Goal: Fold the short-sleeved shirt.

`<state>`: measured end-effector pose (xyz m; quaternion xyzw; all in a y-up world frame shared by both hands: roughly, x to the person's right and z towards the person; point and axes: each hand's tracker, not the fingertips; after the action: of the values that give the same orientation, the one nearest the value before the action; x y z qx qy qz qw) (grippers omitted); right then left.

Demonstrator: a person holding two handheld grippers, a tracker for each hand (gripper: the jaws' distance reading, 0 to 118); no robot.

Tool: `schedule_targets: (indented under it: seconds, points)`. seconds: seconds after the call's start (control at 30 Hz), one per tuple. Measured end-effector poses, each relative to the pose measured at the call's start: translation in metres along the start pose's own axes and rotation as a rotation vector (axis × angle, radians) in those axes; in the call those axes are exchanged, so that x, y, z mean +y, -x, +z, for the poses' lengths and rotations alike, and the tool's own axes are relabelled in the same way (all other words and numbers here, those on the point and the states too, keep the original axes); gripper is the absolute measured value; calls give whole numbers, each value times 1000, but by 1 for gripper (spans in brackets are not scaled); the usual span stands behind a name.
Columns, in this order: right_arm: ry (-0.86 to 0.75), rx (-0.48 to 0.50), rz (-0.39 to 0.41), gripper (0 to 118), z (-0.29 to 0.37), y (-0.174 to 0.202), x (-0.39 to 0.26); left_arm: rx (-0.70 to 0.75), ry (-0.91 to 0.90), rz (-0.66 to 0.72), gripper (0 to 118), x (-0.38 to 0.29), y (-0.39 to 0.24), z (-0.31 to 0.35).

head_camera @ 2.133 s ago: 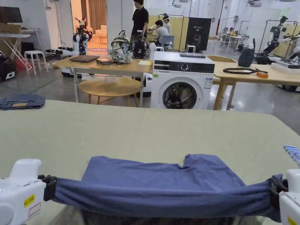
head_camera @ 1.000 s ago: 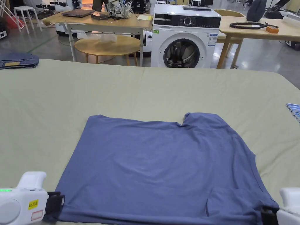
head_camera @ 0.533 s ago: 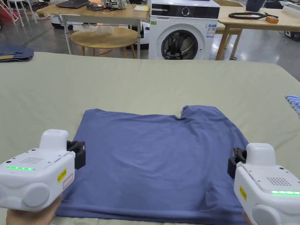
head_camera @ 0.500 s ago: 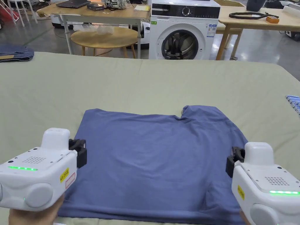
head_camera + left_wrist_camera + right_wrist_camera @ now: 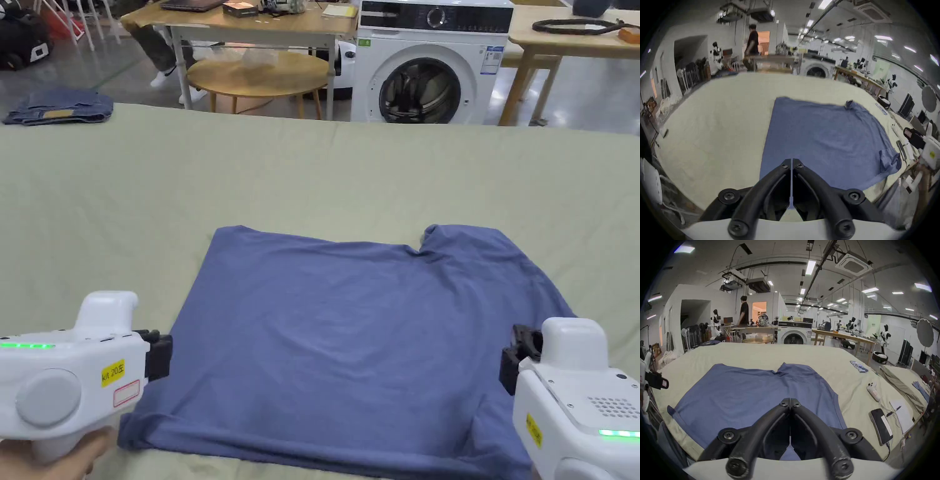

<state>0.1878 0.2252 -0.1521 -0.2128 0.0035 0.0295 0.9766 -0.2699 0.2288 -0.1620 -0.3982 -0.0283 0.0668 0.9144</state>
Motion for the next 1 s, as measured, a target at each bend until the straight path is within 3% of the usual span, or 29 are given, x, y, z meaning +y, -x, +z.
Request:
schedule_targets:
  seconds: [0.03, 0.07, 0.13, 0.2, 0.27, 0.63, 0.77, 0.8, 0.87, 1.0]
  points:
    - [13, -2, -4, 0, -2, -1, -3, 2, 33, 17, 0, -3, 9, -2]
    - [25, -4, -5, 0, -4, -3, -5, 3, 77, 30, 9, -5, 15, -5]
    - [55, -8, -8, 0, -5, -5, -9, 15, 135, 65, 41, -15, 32, -12]
    - [82, -4, -7, 0, -8, -7, -12, 28, 174, 96, 61, -22, 42, -18]
    - [97, -8, -2, 0, -9, -8, -16, 67, 214, 104, 64, -27, 42, -20]
    - [144, -17, 16, 0, -12, -16, -27, 170, 322, 83, 59, -55, 56, -62]
    - [156, -26, 14, 0, -10, -22, -33, 184, 308, 46, 35, -56, 51, -61]
    - [161, -30, 14, 0, -10, -24, -34, 178, 309, 42, 20, -55, 51, -62]
    - [173, -35, 11, 0, -9, -30, -37, 149, 312, 27, 3, -53, 50, -64]
    - [222, -43, 8, 1, -2, -49, -42, 83, 308, 37, 2, -54, 48, -63]
